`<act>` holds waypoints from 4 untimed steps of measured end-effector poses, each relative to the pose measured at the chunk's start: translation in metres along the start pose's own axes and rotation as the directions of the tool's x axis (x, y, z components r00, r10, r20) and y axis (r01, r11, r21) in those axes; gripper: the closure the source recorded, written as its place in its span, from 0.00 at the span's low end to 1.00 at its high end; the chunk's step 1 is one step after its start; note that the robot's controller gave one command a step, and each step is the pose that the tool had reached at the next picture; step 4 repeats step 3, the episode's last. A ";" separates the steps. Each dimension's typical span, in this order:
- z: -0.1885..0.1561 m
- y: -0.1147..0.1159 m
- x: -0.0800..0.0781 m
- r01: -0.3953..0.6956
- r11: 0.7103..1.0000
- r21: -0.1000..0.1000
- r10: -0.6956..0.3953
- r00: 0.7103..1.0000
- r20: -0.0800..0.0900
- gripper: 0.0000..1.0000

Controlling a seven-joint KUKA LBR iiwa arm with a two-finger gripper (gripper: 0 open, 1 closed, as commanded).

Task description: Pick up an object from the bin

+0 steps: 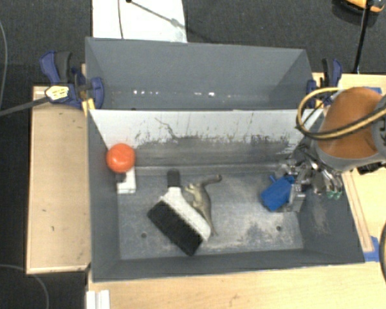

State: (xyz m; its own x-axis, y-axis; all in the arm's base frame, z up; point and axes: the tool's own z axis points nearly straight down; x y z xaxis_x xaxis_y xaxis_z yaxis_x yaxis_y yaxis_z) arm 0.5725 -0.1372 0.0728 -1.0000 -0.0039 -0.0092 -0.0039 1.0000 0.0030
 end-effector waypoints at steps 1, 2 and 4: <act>-0.052 0.000 -0.002 0.001 1.000 0.000 -0.001 1.000 -0.002 1.00; -0.111 0.009 -0.006 0.025 1.000 0.000 -0.025 1.000 0.002 1.00; -0.165 0.011 -0.004 0.026 1.000 -0.001 -0.026 1.000 -0.004 1.00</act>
Offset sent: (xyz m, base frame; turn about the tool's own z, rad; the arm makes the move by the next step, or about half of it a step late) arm 0.0052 0.0103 0.1122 -0.0307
